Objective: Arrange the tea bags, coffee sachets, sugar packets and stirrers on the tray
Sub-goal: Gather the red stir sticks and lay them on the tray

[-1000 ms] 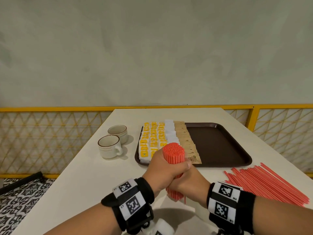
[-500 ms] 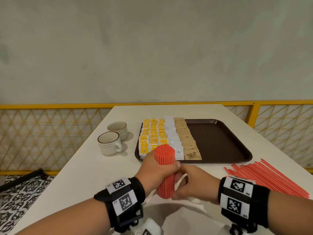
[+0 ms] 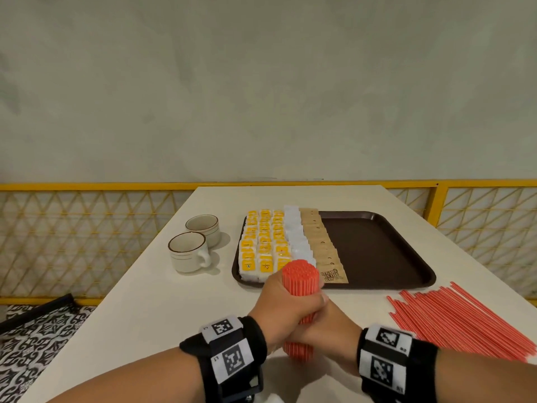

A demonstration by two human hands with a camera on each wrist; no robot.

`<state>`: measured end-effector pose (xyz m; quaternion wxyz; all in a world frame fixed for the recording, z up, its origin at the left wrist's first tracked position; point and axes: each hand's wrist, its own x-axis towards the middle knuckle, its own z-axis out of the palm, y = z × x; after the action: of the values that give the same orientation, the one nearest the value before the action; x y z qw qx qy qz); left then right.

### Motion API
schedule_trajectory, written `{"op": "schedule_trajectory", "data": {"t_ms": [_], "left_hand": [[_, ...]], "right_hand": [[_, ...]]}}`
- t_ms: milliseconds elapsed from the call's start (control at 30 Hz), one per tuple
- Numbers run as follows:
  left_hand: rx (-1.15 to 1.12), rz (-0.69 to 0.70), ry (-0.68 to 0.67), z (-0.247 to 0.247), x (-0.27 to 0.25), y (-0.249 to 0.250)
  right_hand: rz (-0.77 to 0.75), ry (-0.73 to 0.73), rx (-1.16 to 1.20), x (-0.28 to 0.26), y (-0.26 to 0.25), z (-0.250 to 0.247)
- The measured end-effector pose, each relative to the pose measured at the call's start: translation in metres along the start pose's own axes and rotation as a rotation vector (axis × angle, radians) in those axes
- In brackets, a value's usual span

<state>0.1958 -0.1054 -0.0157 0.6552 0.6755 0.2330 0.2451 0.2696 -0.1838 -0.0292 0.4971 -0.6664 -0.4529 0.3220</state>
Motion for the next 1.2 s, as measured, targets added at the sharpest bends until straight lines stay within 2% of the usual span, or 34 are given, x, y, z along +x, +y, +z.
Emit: {"op": "schedule_trajectory", "data": {"t_ms": [67,267,400,500,667,733,900,1200], "left_hand": [[-0.025,0.001,0.004,0.003,0.005,0.009],[-0.118,0.019,-0.049,0.021,0.055,0.057],[-0.079,-0.019,-0.151,0.048,0.098,0.065],[-0.063,-0.137,-0.233,0.07,0.13,0.054],[-0.116,-0.307,-0.222,0.104,0.168,0.039],[-0.126,-0.371,-0.256,0.113,0.179,0.036],[-0.033,-0.495,-0.338,0.127,0.201,0.023],[0.076,-0.59,-0.415,0.148,0.216,0.008]], "right_hand": [[0.002,0.047,0.075,0.001,-0.002,-0.002],[-0.132,0.23,0.146,0.024,-0.03,-0.04],[0.001,0.255,0.164,0.056,-0.022,-0.085],[0.114,0.27,0.081,0.076,-0.013,-0.125],[0.381,0.177,0.01,0.096,0.004,-0.182],[0.484,0.161,-0.071,0.102,0.012,-0.195],[0.546,0.108,-0.458,0.113,0.035,-0.22],[0.61,0.118,-0.603,0.1,0.039,-0.229]]}}
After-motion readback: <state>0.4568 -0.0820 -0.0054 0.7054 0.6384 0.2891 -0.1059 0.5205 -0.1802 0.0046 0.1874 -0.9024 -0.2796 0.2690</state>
